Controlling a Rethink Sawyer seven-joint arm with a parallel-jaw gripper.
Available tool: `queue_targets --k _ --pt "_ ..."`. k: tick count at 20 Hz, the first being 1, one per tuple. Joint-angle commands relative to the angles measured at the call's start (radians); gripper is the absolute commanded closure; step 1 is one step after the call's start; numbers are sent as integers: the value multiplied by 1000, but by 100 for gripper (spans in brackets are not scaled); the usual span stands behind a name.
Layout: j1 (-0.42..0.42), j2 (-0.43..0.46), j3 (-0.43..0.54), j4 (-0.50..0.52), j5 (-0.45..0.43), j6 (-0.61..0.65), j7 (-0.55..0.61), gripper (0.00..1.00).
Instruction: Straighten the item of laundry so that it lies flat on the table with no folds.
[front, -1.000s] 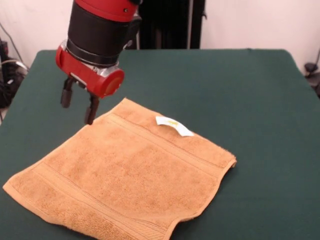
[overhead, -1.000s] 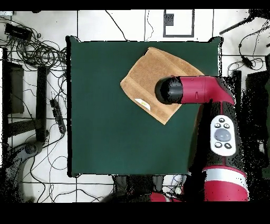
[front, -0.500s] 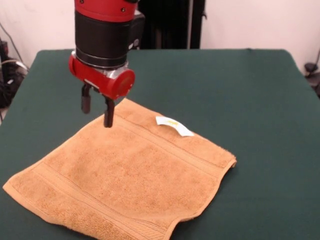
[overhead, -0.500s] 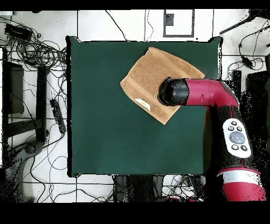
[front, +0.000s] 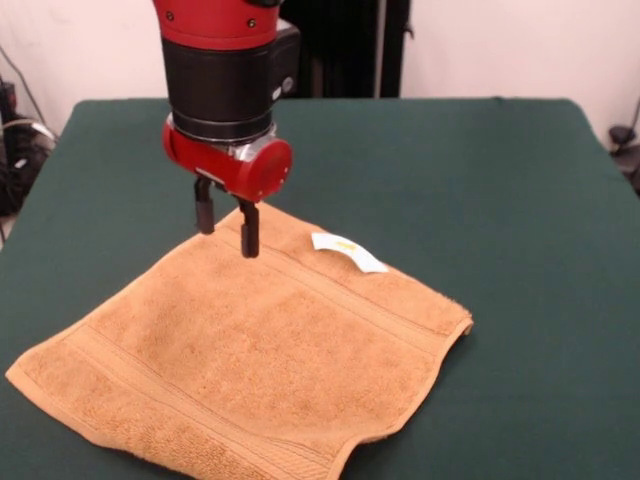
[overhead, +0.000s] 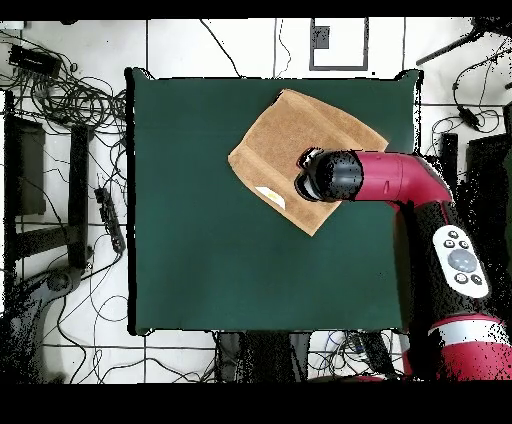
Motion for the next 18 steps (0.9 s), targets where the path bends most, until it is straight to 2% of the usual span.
queue_targets --k 1,6,12,18 --pt "-21 82 189 147 -3 71 -336 0" --pt "-35 103 204 134 -28 72 -332 0" --pt "-64 140 230 132 -61 -2 -331 0" --pt "-63 144 202 169 -133 -29 -316 0"
